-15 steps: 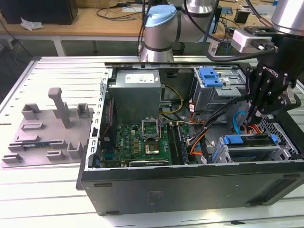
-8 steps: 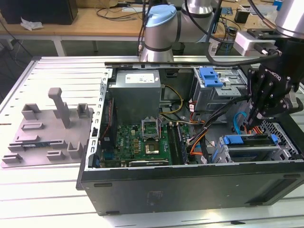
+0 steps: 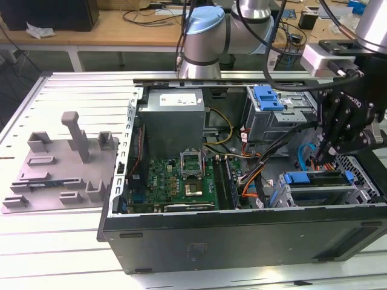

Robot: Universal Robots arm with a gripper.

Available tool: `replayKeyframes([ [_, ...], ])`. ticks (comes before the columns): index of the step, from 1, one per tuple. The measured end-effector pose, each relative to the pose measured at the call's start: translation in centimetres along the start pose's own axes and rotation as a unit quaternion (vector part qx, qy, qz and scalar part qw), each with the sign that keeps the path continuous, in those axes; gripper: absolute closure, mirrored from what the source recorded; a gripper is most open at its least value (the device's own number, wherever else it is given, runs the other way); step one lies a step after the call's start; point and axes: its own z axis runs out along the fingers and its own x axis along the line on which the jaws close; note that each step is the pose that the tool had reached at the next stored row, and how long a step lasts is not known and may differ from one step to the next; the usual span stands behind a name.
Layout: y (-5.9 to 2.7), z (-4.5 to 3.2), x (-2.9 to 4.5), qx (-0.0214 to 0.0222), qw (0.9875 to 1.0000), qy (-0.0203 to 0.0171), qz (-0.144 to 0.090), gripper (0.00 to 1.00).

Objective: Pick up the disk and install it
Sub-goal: 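Insert the second disk wire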

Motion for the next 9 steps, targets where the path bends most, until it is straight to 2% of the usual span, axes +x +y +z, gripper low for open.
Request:
replayKeyframes([
  [3, 0.0, 0.04, 0.4, 0.0, 1.0, -0.0077, 0.0, 0.84],
  [9, 0.0, 0.07, 0.95, 0.0, 0.9998, -0.0187, 0.001, 0.84],
])
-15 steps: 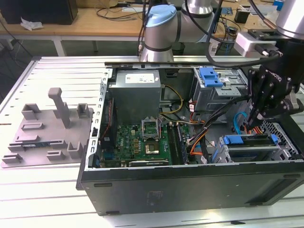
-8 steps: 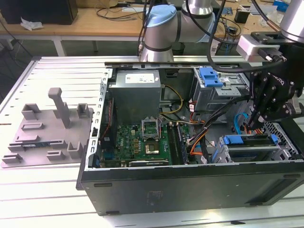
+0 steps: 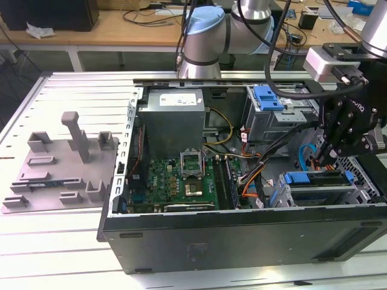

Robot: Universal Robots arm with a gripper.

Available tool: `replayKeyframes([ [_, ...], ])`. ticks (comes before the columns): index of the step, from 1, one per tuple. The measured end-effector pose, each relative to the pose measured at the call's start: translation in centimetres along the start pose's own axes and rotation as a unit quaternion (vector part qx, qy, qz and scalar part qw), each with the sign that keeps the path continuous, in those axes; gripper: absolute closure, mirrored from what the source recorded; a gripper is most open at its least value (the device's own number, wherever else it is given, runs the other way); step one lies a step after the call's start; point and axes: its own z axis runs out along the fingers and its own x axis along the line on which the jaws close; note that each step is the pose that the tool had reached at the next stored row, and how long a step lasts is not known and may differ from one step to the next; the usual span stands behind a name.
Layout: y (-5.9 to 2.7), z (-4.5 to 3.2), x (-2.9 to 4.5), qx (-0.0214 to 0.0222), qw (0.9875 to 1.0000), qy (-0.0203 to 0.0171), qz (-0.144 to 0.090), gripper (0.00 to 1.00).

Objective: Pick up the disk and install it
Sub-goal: 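Insert the second disk wire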

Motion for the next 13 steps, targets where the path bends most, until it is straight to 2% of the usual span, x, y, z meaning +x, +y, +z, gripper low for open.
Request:
replayKeyframes([
  [3, 0.0, 0.0, 0.05, 0.0, 1.0, -0.0016, 0.0, 0.84],
  [13, 0.0, 0.0, 0.23, 0.0, 1.0, -0.0027, 0.0, 0.84],
])
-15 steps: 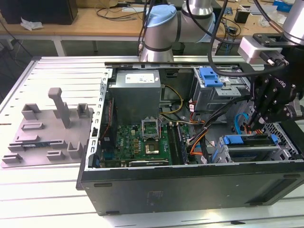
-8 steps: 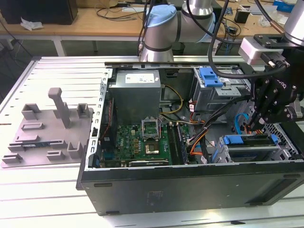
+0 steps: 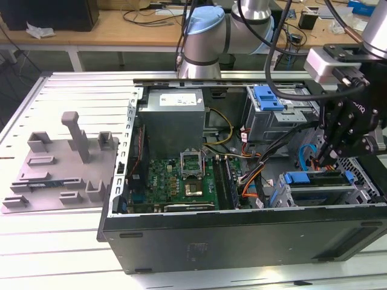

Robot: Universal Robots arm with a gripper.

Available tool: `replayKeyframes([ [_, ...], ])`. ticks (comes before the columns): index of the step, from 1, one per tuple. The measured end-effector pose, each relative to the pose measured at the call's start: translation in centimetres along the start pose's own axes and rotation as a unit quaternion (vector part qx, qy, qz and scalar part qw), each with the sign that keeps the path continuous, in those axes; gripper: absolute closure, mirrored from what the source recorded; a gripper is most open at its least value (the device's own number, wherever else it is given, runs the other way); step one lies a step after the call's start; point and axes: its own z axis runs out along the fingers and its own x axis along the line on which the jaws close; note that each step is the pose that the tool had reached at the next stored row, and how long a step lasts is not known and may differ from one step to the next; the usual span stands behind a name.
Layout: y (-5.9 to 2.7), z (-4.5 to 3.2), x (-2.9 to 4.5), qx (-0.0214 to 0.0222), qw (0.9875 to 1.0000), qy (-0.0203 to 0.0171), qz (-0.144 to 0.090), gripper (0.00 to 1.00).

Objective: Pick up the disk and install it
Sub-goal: 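Insert the second disk wire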

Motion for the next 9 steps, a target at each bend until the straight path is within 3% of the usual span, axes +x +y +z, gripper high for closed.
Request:
replayKeyframes([
  [4, -0.01, 0.01, 0.26, 0.0, 1.0, -0.0021, 0.0, 0.84],
  [9, -0.03, 0.02, 0.62, 0.0, 1.0, -0.0095, 0.0, 0.84],
])
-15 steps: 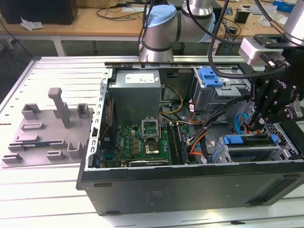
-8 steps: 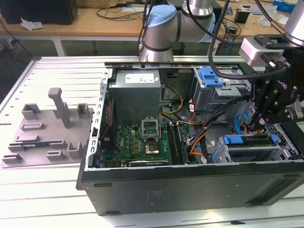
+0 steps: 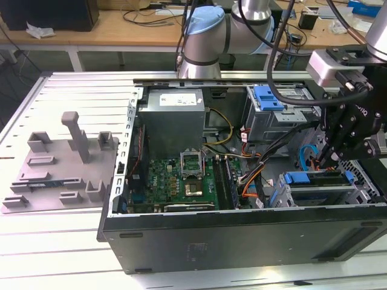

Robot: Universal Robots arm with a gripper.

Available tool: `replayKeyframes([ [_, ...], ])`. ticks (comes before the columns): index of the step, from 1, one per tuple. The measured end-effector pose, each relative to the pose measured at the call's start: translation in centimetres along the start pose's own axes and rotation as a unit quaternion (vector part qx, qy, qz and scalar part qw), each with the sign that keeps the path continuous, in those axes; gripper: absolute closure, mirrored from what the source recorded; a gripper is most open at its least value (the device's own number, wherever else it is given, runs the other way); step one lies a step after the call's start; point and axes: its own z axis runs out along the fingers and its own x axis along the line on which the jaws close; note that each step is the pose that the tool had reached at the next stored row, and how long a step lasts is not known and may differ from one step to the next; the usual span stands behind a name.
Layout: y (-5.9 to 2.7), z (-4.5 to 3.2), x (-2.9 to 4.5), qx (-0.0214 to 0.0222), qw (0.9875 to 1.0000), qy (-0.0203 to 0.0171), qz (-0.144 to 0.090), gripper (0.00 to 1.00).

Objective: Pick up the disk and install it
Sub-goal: 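Insert the second disk wire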

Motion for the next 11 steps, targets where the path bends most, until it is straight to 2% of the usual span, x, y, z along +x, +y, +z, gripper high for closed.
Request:
replayKeyframes([
  [11, -0.04, 0.01, 0.6, 0.0, 1.0, -0.0087, 0.0, 0.84],
])
